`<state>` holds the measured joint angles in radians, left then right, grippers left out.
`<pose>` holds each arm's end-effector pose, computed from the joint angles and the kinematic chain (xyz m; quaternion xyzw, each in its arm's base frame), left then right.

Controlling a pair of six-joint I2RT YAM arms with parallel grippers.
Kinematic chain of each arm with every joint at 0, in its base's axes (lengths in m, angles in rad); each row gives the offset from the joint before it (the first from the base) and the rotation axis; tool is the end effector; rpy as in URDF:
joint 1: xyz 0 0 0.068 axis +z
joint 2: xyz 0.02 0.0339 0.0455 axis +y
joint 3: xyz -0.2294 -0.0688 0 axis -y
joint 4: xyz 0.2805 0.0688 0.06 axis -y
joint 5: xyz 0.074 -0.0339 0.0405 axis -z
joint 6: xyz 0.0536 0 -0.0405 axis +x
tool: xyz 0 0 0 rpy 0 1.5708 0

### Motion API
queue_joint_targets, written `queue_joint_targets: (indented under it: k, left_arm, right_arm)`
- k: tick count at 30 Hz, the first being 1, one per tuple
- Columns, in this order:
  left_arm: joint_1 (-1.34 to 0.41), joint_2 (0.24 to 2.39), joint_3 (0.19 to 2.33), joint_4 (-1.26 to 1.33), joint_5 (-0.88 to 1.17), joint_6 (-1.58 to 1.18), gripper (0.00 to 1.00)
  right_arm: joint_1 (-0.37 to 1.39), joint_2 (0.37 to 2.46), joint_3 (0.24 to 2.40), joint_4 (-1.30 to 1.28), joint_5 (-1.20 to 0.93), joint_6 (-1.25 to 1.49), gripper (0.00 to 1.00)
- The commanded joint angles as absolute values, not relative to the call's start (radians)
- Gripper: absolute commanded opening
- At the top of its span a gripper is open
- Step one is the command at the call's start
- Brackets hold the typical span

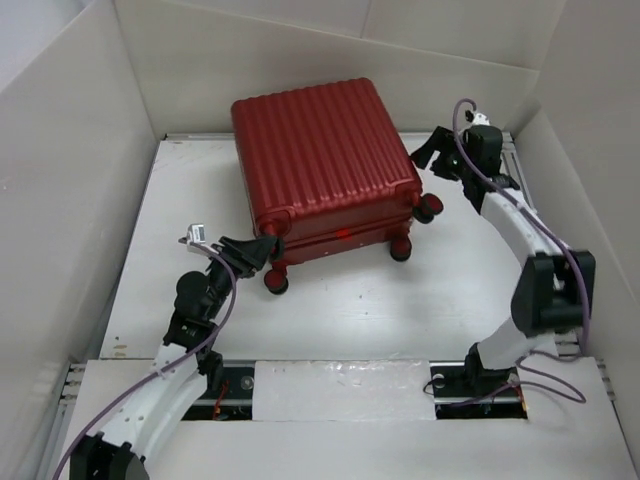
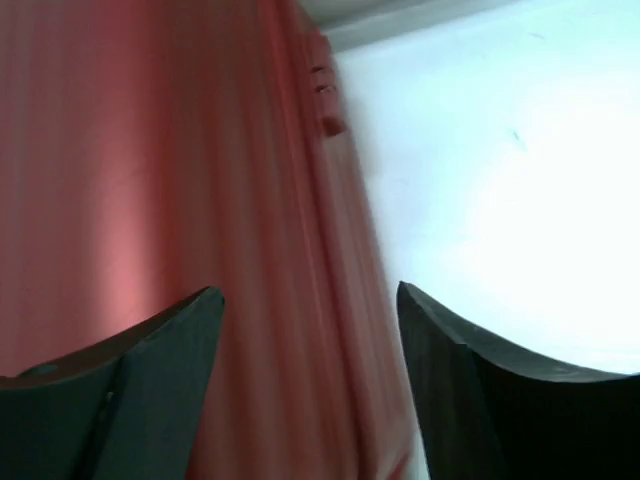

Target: Pack the luggage

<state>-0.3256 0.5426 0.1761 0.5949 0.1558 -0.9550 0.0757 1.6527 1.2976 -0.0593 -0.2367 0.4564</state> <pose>0.2158 -0.0816 0.2162 -0.1340 0.6085 -0.5052 0.5971 0.4359 0.0457 0.2501 0.0940 0.8288 0.2381 0.4976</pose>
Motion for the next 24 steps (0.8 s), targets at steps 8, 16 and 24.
queue_joint_targets:
  k: [8,16,24]
  left_arm:
    - [-0.360,0.477,0.311,0.508,0.344,-0.888,0.00]
    - [-0.360,0.477,0.331,0.494,0.353,-0.879,0.00]
    - [-0.360,0.466,0.333,0.451,0.362,-0.850,0.00]
  right_arm:
    - [0.166,0.824,0.700,-0.009,-0.132,0.462,0.64]
    - [0.146,0.791,0.251,0.521,-0.274,0.514,0.06]
    - [0.129,1.295,0.270,1.133,-0.391,0.511,0.50]
